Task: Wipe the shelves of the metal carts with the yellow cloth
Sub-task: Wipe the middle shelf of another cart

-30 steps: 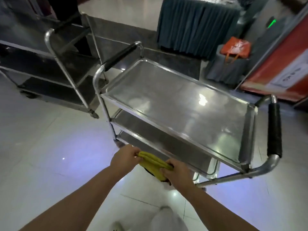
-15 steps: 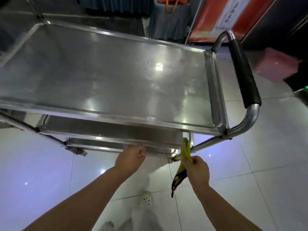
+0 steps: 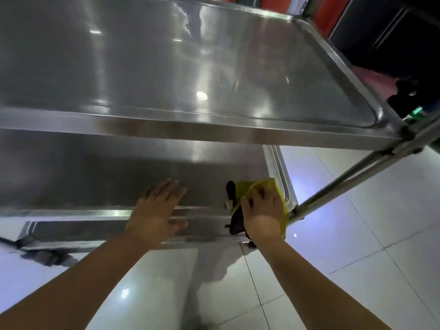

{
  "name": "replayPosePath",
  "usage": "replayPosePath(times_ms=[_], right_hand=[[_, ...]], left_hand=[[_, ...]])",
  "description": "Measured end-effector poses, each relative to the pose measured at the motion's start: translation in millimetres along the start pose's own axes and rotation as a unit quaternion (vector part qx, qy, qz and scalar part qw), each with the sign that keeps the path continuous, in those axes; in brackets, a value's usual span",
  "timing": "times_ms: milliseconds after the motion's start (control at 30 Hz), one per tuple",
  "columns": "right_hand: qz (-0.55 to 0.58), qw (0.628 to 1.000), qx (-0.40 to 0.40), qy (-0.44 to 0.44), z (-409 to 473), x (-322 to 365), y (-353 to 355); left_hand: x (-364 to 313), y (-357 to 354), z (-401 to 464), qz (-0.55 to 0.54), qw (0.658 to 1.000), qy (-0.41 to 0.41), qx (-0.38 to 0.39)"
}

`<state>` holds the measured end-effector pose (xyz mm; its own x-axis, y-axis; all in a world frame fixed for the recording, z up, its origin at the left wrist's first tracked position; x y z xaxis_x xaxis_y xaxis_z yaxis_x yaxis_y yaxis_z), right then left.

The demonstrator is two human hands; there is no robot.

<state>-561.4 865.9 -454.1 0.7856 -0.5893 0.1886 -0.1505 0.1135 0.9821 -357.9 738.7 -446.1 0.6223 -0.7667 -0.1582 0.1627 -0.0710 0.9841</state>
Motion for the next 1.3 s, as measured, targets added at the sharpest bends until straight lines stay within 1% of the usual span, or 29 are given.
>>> replayPosePath(times_ms=[67,100,167,333,467,533,567,633,667,700,733,800,833,1000,1133,1200,1267,1300], right_hand=[[-0.030,0.999,0.018,-0.005,-4,1,-13],[-0.042,0.999,0.021,-0.002,-3,0,-17],[-0.073,0.996,0.053,0.011,3,-5,-23],[-0.058,0.992,0.111,0.000,43,-28,-26],[-0.055,0.993,0.101,0.017,86,-43,-25],[-0.047,0.994,0.098,0.021,110,-51,-25],[-0.044,0.994,0.099,0.024,122,-54,-25],[-0.044,0.995,0.089,0.033,148,-58,-27],[-0.053,0.995,0.070,0.041,162,-59,-28],[-0.066,0.995,0.045,0.053,175,-59,-27],[-0.074,0.995,0.022,0.068,189,-58,-27],[-0.064,0.994,0.005,0.091,215,-55,-27],[-0.056,0.994,0.007,0.095,228,-53,-26],[-0.055,0.995,0.014,0.084,280,-44,-25],[-0.047,0.994,0.013,0.093,288,-37,-27],[-0.060,0.993,0.016,0.104,280,-33,-28],[-0.082,0.989,0.024,0.121,266,-28,-30],[-0.088,0.987,0.028,0.130,257,-25,-31]], left_hand=[[9,-11,10,0.058,0.997,-0.053,0.006],[14,-15,15,0.083,0.994,-0.066,0.011],[22,-23,22,0.112,0.990,-0.085,0.005],[29,-42,26,0.124,0.989,-0.074,-0.015],[21,-46,42,0.124,0.990,-0.057,-0.030],[17,-52,52,0.115,0.992,-0.058,-0.014],[13,-53,58,0.095,0.992,-0.075,-0.041],[11,-60,65,0.080,0.993,-0.085,-0.007],[11,-60,71,0.076,0.993,-0.083,-0.019],[10,-61,76,0.086,0.990,-0.092,-0.057],[10,-59,80,0.090,0.990,-0.073,-0.074],[10,-61,86,0.088,0.992,-0.072,-0.063],[12,-64,89,0.091,0.992,-0.068,-0.044],[17,-70,97,0.121,0.991,-0.057,-0.031],[20,-73,103,0.136,0.989,-0.057,-0.033],[19,-70,104,0.133,0.989,-0.050,-0.032],[17,-67,103,0.122,0.992,-0.043,0.000],[15,-67,103,0.112,0.993,-0.046,0.000]])
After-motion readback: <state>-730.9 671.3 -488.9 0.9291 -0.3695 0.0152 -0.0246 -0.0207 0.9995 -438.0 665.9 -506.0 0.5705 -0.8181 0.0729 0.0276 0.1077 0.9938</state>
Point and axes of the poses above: each hand's wrist, its own z-axis towards the middle knuckle, its own y-axis out of the back of the hand, x = y × z, the point moved 5 cm from there along z, towards the middle knuckle, and after that the axes turned 5 degrees about y, right-handed, at the moved point
